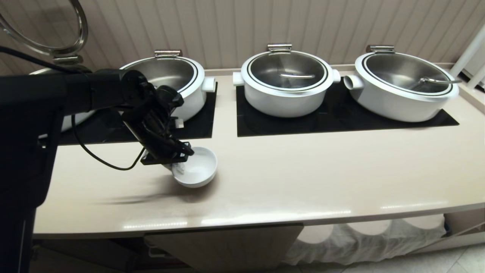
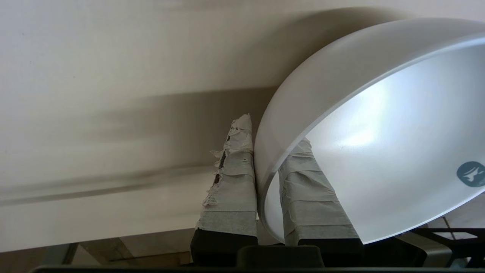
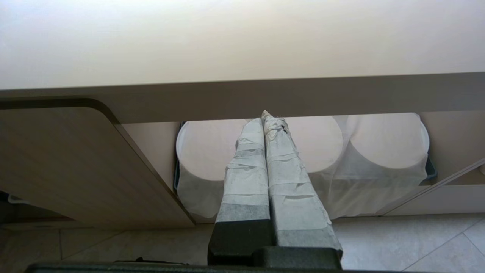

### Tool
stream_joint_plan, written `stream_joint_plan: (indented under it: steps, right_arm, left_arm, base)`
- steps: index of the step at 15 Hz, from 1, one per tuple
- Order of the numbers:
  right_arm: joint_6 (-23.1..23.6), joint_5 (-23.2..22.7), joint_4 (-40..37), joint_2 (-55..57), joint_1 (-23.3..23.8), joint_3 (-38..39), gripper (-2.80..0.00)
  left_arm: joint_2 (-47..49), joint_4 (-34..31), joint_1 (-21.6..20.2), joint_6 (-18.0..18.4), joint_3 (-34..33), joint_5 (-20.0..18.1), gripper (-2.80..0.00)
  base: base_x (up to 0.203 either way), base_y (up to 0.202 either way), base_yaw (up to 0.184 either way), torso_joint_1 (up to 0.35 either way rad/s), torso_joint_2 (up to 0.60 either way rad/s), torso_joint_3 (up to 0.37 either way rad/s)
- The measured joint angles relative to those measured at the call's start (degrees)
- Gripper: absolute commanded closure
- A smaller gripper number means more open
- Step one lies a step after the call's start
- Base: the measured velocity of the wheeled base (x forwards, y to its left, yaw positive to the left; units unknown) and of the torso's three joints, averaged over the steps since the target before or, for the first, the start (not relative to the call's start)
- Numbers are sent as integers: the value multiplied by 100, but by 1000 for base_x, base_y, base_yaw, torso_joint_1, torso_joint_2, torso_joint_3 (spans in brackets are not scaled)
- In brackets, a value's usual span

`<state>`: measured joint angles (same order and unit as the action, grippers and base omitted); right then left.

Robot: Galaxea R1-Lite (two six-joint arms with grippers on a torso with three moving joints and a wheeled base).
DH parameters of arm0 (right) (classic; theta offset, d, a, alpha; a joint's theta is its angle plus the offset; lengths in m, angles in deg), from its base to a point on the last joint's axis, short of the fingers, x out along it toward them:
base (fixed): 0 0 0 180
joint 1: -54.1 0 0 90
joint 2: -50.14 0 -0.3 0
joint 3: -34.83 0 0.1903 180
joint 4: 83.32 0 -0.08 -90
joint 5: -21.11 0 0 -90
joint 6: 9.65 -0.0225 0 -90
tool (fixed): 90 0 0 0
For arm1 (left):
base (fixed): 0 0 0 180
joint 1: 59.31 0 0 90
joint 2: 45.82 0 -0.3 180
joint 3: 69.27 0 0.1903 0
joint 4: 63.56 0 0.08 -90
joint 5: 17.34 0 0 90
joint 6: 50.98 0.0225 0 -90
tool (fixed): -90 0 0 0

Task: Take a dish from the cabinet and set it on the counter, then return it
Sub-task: Pick up the bowl from the table

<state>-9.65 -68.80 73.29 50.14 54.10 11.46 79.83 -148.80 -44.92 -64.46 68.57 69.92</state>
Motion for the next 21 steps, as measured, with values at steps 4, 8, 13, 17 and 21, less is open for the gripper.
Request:
stream_joint_plan:
  steps: [4,8,13,17,21]
  right_arm:
    - [-1,0,2,0,0,0,0]
    - [0,0,2,0,0,0,0]
    - [0,0,2,0,0,0,0]
    - [0,1,2,0,0,0,0]
    - [0,0,2,0,0,0,0]
  left_arm:
    - [-57,-20,22,-48,-6,2,0]
    - [-190,-70,44,-475,-6,-17,0]
    - [-469,-277,2,-1123,-13,-381,0]
    - [-757,-553,-40,-1607,-45,-659,0]
    - [-1329,-557,-142,-1650,-836,-767,0]
  base:
    - [0,0,0,0,0,0]
    - [0,0,0,0,0,0]
    - [0,0,0,0,0,0]
    - [0,0,0,0,0,0]
    - [0,0,0,0,0,0]
